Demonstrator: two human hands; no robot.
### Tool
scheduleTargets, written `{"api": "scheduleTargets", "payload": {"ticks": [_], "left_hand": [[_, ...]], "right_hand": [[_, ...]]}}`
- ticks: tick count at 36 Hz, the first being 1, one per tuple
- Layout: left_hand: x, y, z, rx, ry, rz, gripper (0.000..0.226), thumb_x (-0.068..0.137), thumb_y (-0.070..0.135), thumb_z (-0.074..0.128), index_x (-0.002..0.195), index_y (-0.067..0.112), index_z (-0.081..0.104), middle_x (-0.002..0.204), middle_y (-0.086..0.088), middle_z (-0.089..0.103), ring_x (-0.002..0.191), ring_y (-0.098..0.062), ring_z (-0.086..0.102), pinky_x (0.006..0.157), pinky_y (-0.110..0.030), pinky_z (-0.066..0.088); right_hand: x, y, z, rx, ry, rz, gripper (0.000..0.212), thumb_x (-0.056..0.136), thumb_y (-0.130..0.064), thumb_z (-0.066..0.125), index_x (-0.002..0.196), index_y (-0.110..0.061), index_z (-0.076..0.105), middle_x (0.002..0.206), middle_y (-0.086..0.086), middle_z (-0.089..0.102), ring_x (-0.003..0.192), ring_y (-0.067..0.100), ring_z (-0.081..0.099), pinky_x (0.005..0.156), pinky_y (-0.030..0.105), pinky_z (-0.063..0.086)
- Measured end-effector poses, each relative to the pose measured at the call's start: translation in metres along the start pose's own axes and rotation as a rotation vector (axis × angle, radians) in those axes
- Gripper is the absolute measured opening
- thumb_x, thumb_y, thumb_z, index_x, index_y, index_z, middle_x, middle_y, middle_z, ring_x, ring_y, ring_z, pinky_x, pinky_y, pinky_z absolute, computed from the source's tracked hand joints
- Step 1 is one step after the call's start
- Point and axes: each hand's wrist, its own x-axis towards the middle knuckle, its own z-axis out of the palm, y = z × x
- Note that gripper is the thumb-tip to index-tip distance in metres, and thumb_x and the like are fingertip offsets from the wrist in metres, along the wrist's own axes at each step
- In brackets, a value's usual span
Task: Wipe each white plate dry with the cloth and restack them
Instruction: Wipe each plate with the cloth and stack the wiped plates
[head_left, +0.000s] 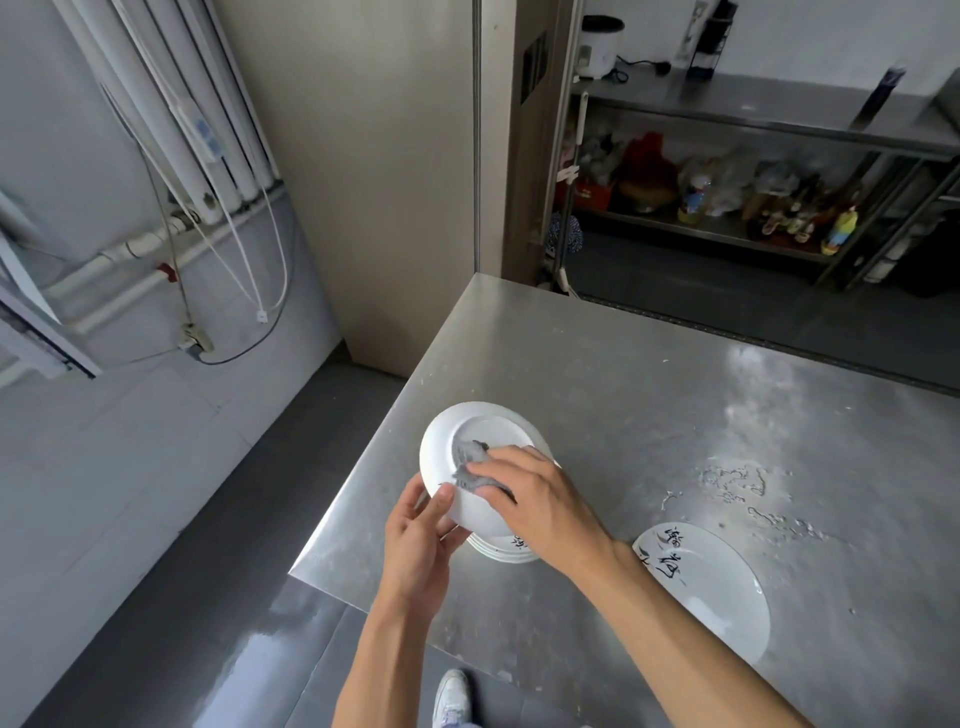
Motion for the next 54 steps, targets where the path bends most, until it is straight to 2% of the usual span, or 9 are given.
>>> {"api": "scheduleTargets", "payload": {"ticks": [4, 9, 15, 21, 31, 39, 44, 48, 54], "left_hand": [[0.0, 0.0, -0.005, -0.046, 0.013, -0.011, 0.039, 0.09, 0.02, 0.071, 0.129, 0.015, 0.07, 0.13, -0.019, 0.072, 0.109, -0.031, 0.074, 0.084, -0.036, 0.062], [0.0, 0.0, -0.009, -0.053, 0.015, -0.02, 0.036, 0.089, 0.02, 0.071, 0.126, 0.017, 0.073, 0.126, -0.016, 0.074, 0.104, -0.029, 0.075, 0.082, -0.036, 0.063], [0.0, 0.002, -0.004, -0.003, -0.026, -0.034, 0.037, 0.089, 0.018, 0.077, 0.126, 0.017, 0.072, 0.121, -0.016, 0.074, 0.099, -0.028, 0.075, 0.086, -0.04, 0.063], [0.001, 0.003, 0.004, 0.055, -0.06, -0.007, 0.04, 0.09, 0.024, 0.074, 0.129, 0.019, 0.071, 0.125, -0.019, 0.073, 0.103, -0.029, 0.074, 0.084, -0.039, 0.062], [0.006, 0.01, -0.007, -0.002, 0.007, 0.035, 0.041, 0.093, 0.019, 0.07, 0.133, 0.012, 0.067, 0.129, -0.022, 0.071, 0.106, -0.031, 0.074, 0.084, -0.039, 0.063], [0.007, 0.013, -0.006, 0.045, 0.0, 0.023, 0.035, 0.089, 0.018, 0.078, 0.124, 0.018, 0.073, 0.123, -0.019, 0.074, 0.099, -0.029, 0.076, 0.08, -0.038, 0.063], [0.008, 0.015, 0.001, 0.132, -0.039, 0.022, 0.043, 0.088, 0.024, 0.074, 0.131, 0.02, 0.07, 0.125, -0.017, 0.073, 0.104, -0.035, 0.074, 0.085, -0.044, 0.063], [0.007, 0.016, 0.009, 0.21, -0.061, 0.028, 0.042, 0.09, 0.028, 0.074, 0.131, 0.022, 0.07, 0.125, -0.015, 0.073, 0.106, -0.037, 0.074, 0.089, -0.049, 0.063], [0.008, 0.009, 0.022, 0.188, -0.034, 0.042, 0.03, 0.099, 0.02, 0.07, 0.129, 0.025, 0.073, 0.121, -0.01, 0.075, 0.097, -0.026, 0.075, 0.081, -0.036, 0.062]], "right_hand": [[-0.003, 0.003, -0.001, -0.065, -0.001, 0.0, 0.024, 0.091, -0.013, 0.07, 0.114, -0.016, 0.076, 0.114, 0.001, 0.07, 0.101, 0.025, 0.062, 0.096, 0.034, 0.051], [-0.001, 0.007, -0.004, -0.184, 0.08, 0.129, 0.016, 0.088, -0.013, 0.07, 0.102, -0.017, 0.076, 0.096, 0.0, 0.069, 0.088, 0.026, 0.06, 0.075, 0.035, 0.055], [0.017, 0.005, -0.01, -0.202, 0.102, 0.238, 0.025, 0.095, -0.016, 0.062, 0.117, -0.012, 0.072, 0.108, 0.009, 0.067, 0.1, 0.033, 0.058, 0.084, 0.043, 0.052], [0.028, -0.012, -0.012, -0.093, 0.005, 0.06, 0.038, 0.095, -0.01, 0.062, 0.131, -0.019, 0.066, 0.126, 0.003, 0.065, 0.11, 0.029, 0.056, 0.097, 0.041, 0.049], [0.009, -0.006, -0.009, -0.081, -0.027, -0.121, 0.031, 0.081, 0.001, 0.074, 0.108, -0.015, 0.076, 0.109, 0.002, 0.069, 0.092, 0.028, 0.064, 0.087, 0.033, 0.051], [-0.004, 0.012, -0.013, -0.149, -0.017, 0.137, 0.027, 0.093, -0.007, 0.061, 0.116, -0.017, 0.071, 0.112, 0.001, 0.065, 0.102, 0.027, 0.057, 0.088, 0.039, 0.052], [0.004, 0.022, -0.021, -0.165, 0.013, 0.267, 0.034, 0.095, -0.008, 0.057, 0.126, -0.016, 0.068, 0.111, 0.006, 0.061, 0.107, 0.028, 0.056, 0.092, 0.038, 0.049], [0.012, 0.02, -0.025, -0.119, 0.041, 0.274, 0.035, 0.095, -0.007, 0.057, 0.129, -0.013, 0.067, 0.114, 0.008, 0.062, 0.109, 0.03, 0.057, 0.095, 0.039, 0.048], [0.012, 0.009, -0.02, 0.011, 0.22, 0.186, 0.033, 0.093, -0.003, 0.062, 0.123, -0.014, 0.07, 0.117, 0.004, 0.062, 0.109, 0.026, 0.06, 0.097, 0.036, 0.049]]}}
